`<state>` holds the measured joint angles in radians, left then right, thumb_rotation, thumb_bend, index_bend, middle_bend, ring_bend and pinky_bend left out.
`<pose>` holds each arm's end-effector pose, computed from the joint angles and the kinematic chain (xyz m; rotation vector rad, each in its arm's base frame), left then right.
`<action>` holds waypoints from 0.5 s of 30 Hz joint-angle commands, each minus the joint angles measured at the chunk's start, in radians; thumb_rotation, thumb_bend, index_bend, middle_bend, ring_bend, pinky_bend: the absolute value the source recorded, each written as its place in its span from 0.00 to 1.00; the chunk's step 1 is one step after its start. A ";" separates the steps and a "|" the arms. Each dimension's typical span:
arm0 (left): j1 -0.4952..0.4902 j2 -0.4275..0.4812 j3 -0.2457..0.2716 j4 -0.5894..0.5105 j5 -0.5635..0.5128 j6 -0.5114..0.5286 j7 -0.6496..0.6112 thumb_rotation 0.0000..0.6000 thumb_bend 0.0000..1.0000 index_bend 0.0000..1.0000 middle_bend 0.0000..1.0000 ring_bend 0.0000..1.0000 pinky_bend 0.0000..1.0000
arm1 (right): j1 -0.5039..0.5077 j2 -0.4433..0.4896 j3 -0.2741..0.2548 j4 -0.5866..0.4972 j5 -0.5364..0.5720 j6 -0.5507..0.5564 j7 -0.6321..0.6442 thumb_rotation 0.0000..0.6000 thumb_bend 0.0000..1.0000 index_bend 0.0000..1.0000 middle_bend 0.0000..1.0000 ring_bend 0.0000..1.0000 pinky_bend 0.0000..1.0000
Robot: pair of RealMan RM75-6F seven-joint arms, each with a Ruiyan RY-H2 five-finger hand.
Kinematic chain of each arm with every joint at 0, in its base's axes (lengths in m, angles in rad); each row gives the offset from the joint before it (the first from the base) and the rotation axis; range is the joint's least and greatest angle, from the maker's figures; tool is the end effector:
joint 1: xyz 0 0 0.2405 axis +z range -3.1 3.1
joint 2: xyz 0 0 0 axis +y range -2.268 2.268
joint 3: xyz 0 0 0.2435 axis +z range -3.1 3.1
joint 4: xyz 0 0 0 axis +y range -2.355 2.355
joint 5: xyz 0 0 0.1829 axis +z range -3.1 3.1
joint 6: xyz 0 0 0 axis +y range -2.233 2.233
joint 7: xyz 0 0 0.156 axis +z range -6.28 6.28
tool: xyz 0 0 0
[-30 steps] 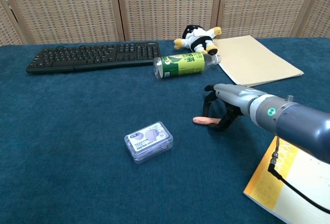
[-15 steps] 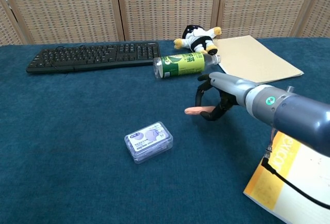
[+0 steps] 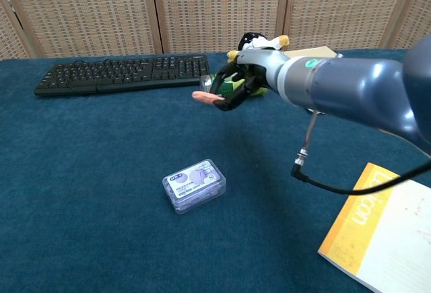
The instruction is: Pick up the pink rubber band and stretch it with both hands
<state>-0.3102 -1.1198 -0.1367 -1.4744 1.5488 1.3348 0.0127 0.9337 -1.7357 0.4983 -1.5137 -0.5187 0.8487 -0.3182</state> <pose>-0.2558 0.2709 0.1815 -1.5941 -0.6599 -0.9385 -0.0423 -0.3676 -0.0338 1.5533 -1.6961 1.1382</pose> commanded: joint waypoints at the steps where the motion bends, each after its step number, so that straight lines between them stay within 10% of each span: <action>1: -0.077 0.021 -0.025 0.027 0.052 -0.045 -0.027 1.00 0.00 0.03 0.00 0.00 0.00 | 0.070 -0.013 0.052 0.015 0.084 -0.026 0.022 1.00 0.58 0.65 0.08 0.00 0.00; 15: -0.307 -0.135 -0.046 0.107 0.116 -0.180 -0.012 1.00 0.10 0.41 0.00 0.00 0.00 | 0.150 -0.043 0.046 0.048 0.201 -0.015 0.082 1.00 0.61 0.66 0.09 0.00 0.00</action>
<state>-0.5932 -1.2268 -0.1789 -1.3771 1.6623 1.1690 -0.0100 1.0822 -1.7763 0.5468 -1.4679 -0.3198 0.8314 -0.2396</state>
